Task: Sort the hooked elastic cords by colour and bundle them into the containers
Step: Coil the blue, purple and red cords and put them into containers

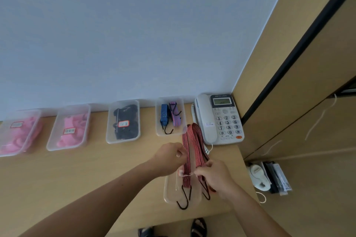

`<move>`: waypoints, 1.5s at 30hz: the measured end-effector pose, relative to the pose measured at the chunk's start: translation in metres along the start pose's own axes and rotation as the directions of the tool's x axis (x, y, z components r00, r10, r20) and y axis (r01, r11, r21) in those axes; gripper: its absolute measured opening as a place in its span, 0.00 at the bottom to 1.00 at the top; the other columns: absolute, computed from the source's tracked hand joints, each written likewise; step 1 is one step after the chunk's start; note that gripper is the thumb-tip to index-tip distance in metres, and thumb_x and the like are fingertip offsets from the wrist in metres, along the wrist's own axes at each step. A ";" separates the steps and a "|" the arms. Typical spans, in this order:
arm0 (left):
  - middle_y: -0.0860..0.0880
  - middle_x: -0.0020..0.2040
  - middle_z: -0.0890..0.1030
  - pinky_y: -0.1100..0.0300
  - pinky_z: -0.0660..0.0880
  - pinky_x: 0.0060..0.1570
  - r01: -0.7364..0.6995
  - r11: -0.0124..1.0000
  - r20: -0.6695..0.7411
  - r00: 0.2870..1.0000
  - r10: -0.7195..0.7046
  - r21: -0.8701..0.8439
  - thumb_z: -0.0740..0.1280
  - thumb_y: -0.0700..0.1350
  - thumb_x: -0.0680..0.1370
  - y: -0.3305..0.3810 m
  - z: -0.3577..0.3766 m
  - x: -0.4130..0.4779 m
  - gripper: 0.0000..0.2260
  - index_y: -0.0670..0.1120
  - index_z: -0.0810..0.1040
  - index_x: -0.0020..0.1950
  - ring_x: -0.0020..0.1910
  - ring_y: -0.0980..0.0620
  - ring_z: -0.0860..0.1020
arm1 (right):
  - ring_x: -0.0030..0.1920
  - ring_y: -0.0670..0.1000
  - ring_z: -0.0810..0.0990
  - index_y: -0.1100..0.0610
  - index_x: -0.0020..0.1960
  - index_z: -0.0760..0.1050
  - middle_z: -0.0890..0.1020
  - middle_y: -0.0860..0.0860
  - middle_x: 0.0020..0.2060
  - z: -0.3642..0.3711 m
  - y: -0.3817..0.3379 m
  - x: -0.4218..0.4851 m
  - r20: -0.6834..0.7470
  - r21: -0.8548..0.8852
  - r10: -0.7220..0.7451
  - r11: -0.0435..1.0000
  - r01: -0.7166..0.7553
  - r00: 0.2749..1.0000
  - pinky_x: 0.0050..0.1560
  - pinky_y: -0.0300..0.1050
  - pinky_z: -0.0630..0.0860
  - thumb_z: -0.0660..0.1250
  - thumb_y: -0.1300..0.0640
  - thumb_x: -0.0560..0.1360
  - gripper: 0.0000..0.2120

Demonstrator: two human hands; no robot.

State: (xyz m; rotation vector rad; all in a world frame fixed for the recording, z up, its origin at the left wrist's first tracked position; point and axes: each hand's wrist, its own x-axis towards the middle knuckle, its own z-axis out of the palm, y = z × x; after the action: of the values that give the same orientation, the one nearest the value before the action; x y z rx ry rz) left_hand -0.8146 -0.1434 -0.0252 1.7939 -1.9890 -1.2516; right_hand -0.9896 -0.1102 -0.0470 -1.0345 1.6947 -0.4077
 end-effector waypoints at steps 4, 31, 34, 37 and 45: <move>0.54 0.44 0.82 0.62 0.77 0.48 -0.094 0.990 -0.009 0.996 0.093 -0.103 0.66 0.45 0.77 0.025 -0.010 -0.004 0.06 0.47 0.81 0.52 0.43 0.57 0.79 | 0.25 0.46 0.70 0.63 0.41 0.76 0.78 0.56 0.29 -0.029 -0.022 -0.021 -0.035 0.274 -0.134 0.952 0.138 0.990 0.25 0.37 0.65 0.75 0.59 0.71 0.09; 0.32 0.48 0.82 0.40 0.77 0.53 -0.374 0.670 -0.143 0.916 0.374 -0.641 0.66 0.46 0.77 0.084 -0.065 -0.041 0.14 0.39 0.78 0.58 0.45 0.38 0.81 | 0.53 0.49 0.82 0.53 0.58 0.78 0.84 0.49 0.51 -0.057 -0.088 -0.074 -0.195 0.424 -0.571 0.684 0.594 0.797 0.57 0.49 0.78 0.71 0.54 0.75 0.13; 0.35 0.49 0.83 0.45 0.78 0.51 -0.313 0.658 -0.067 0.926 0.371 -0.685 0.63 0.48 0.80 0.088 -0.071 -0.044 0.15 0.38 0.79 0.58 0.45 0.42 0.82 | 0.53 0.49 0.83 0.52 0.64 0.74 0.83 0.49 0.55 -0.052 -0.087 -0.079 -0.101 0.443 -0.651 0.648 0.620 0.753 0.50 0.41 0.79 0.66 0.62 0.77 0.16; 0.39 0.44 0.83 0.52 0.79 0.45 -0.262 0.671 -0.006 0.934 0.358 -0.694 0.60 0.50 0.82 0.090 -0.069 -0.047 0.19 0.34 0.77 0.60 0.41 0.44 0.82 | 0.49 0.48 0.84 0.49 0.64 0.74 0.83 0.46 0.52 -0.050 -0.085 -0.079 -0.139 0.446 -0.642 0.639 0.626 0.754 0.45 0.39 0.80 0.65 0.64 0.78 0.18; 0.40 0.34 0.84 0.59 0.77 0.37 -0.273 0.863 -0.057 0.960 0.275 -0.425 0.54 0.63 0.77 0.097 -0.062 -0.047 0.30 0.38 0.80 0.37 0.33 0.49 0.82 | 0.39 0.57 0.83 0.57 0.48 0.80 0.83 0.57 0.40 -0.044 -0.079 -0.073 -0.231 0.427 -0.560 0.676 0.600 0.795 0.38 0.48 0.80 0.73 0.51 0.71 0.11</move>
State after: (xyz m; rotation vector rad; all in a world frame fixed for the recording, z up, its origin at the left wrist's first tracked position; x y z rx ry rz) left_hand -0.8343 -0.1378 0.0975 1.2516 -1.7157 -1.4546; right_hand -0.9898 -0.1062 0.0690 -1.1649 1.1828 -1.2462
